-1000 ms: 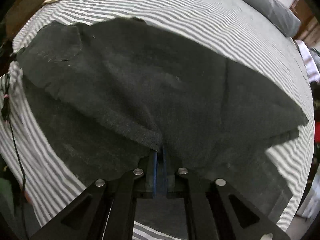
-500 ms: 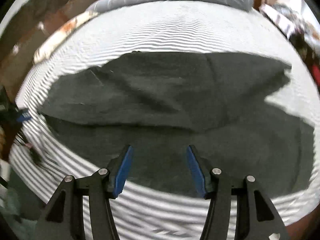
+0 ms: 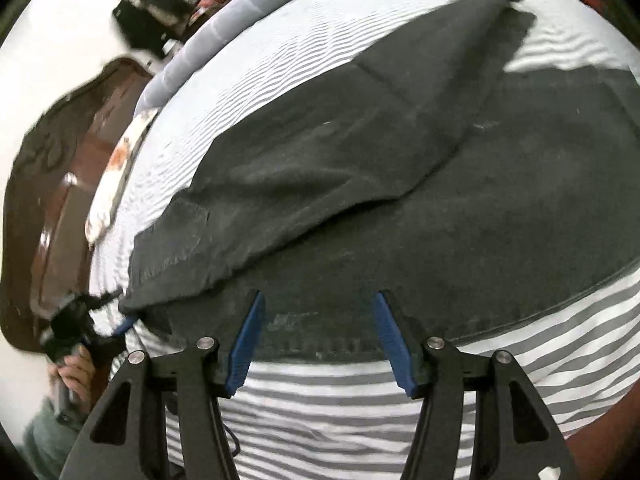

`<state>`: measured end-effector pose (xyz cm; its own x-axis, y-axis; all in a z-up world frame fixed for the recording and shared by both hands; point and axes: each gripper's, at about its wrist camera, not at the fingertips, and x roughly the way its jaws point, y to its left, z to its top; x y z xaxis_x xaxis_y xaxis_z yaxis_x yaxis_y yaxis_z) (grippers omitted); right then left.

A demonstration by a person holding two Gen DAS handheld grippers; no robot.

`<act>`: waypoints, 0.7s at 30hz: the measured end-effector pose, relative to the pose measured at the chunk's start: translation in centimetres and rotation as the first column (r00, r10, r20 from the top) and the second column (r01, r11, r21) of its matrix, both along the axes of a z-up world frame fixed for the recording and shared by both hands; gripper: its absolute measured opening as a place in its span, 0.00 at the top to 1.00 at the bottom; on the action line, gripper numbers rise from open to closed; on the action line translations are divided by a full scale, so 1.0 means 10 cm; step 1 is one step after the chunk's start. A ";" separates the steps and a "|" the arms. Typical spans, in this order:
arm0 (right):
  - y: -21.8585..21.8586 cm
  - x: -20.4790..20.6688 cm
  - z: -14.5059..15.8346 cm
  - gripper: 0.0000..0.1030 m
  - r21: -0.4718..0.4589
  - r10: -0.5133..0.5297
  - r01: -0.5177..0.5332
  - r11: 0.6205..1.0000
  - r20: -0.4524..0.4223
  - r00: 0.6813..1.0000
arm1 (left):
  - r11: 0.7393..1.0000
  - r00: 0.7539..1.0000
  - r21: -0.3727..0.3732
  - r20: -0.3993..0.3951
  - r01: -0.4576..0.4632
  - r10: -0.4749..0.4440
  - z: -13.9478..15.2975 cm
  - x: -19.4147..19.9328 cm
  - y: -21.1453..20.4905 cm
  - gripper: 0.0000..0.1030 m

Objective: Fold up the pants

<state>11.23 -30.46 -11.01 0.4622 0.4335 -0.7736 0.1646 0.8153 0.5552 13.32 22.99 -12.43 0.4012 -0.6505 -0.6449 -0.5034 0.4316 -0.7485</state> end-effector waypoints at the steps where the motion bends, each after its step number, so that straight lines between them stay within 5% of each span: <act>1: -0.03 0.00 -0.04 0.46 0.019 -0.023 0.023 1.000 0.000 1.000 | 1.000 1.000 -0.001 -0.002 -0.006 0.006 -0.02 0.02 -0.02 0.52; 3: -0.09 0.01 -0.12 0.46 0.062 -0.068 0.068 0.996 -0.002 0.998 | 1.000 1.000 0.017 0.010 -0.009 0.009 -0.01 0.03 -0.06 0.52; 8: -0.20 0.11 -0.30 0.46 0.177 -0.156 0.152 0.972 0.010 0.988 | 0.997 0.997 0.078 0.077 -0.015 0.009 0.19 0.03 -0.10 0.81; 14: -0.24 0.31 -0.40 0.54 0.285 -0.234 0.213 0.934 0.040 0.971 | 0.990 0.983 0.134 0.185 -0.032 0.007 0.60 0.13 -0.13 0.84; 21: -0.72 0.49 -0.53 0.72 0.328 -0.402 0.373 0.868 0.023 0.916 | 0.986 0.984 0.162 0.180 -0.038 0.009 0.63 0.18 -0.13 0.84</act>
<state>16.09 -37.63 -16.33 0.7019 0.4164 -0.5778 0.3702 0.4798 0.7955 15.09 21.70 -6.10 0.5333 -0.5311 -0.6584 -0.3795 0.5454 -0.7473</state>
